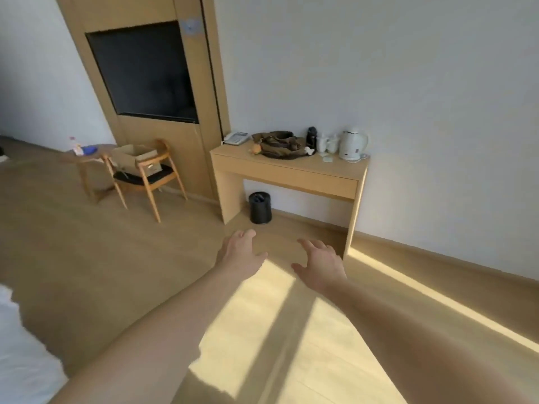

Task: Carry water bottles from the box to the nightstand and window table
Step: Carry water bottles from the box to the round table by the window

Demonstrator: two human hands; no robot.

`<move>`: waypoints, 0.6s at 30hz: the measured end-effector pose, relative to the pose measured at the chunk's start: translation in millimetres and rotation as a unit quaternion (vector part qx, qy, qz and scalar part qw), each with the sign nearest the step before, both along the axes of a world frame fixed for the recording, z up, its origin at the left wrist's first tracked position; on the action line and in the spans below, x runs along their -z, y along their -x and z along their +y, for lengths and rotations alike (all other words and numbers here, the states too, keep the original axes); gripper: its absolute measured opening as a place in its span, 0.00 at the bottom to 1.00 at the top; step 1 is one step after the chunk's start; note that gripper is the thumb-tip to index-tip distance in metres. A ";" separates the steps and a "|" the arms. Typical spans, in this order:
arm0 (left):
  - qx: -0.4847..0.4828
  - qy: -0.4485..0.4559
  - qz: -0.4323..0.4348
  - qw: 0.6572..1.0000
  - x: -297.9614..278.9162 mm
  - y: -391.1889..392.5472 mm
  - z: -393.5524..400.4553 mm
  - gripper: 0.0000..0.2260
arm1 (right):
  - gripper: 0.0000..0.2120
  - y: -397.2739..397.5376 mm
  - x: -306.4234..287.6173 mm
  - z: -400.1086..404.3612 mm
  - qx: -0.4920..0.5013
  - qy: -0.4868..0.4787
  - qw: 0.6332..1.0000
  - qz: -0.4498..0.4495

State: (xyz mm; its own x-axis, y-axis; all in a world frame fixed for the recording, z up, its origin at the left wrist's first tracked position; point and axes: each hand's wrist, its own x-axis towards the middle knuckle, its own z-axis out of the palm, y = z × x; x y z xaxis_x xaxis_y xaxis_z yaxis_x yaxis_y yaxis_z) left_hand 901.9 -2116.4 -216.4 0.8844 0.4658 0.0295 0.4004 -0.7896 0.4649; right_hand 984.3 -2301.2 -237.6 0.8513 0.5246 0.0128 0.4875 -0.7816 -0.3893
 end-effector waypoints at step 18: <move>-0.249 -0.063 0.040 0.966 -11.5 -62.9 344.9 0.28 | 0.34 -141.0 3.7 442.7 -0.286 0.021 0.958 0.010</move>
